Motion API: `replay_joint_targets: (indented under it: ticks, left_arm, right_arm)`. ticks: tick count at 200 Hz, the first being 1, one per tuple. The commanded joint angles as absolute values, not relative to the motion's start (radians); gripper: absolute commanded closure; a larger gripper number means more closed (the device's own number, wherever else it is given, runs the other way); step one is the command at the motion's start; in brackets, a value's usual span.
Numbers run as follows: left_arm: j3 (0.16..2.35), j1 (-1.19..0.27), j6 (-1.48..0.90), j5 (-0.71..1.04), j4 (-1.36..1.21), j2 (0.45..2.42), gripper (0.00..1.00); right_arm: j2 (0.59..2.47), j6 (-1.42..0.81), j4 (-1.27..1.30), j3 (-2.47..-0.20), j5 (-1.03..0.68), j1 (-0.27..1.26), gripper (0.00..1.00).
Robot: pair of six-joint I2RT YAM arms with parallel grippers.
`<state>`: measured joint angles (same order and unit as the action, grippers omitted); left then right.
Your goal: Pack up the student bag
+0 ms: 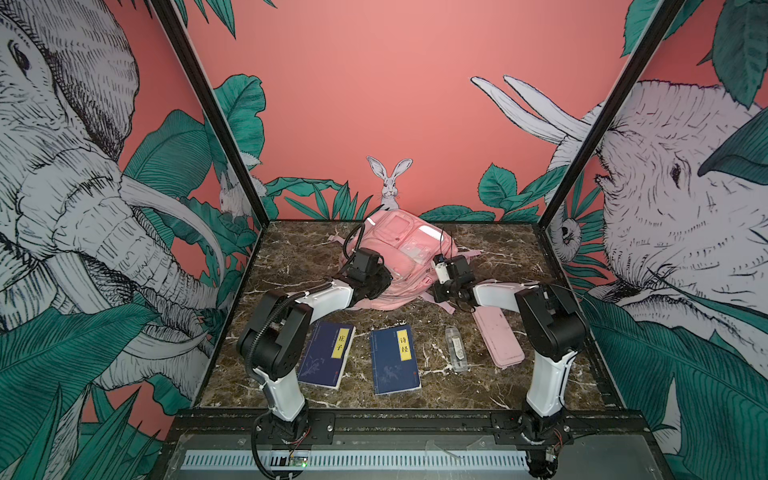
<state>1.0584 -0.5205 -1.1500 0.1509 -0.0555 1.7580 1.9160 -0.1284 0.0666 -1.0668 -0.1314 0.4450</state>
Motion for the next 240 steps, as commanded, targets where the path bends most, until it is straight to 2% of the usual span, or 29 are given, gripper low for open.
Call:
replay_joint_targets:
  ticks: [1,51,93,164,207,240]
  left_arm:
    - [1.098,-0.504,-1.13,0.126,-0.075,1.761,1.0]
    - [1.154,-0.501,-1.149,0.131,-0.068,1.772,1.0]
    - [1.192,-0.502,-1.169,0.14,-0.074,1.781,1.0]
    - [1.206,-0.503,-1.175,0.132,-0.071,1.784,1.0]
    - [1.2,-0.499,-1.145,0.129,-0.045,1.771,1.0]
    - [1.175,-0.482,-1.086,0.125,-0.003,1.726,0.59]
  right_arm:
    - [1.852,-0.127,-0.007,-1.071,-0.13,0.449,0.99]
    - [1.819,-0.101,-0.241,-1.157,-0.144,0.486,1.0]
    - [1.817,-0.105,-0.318,-1.189,-0.21,0.558,0.99]
    - [1.886,-0.241,-0.237,-1.281,-0.407,0.72,0.99]
    - [1.916,-0.319,-0.173,-1.299,-0.443,0.735,0.99]
    - [1.87,-0.347,-0.147,-1.241,-0.449,0.698,0.99]
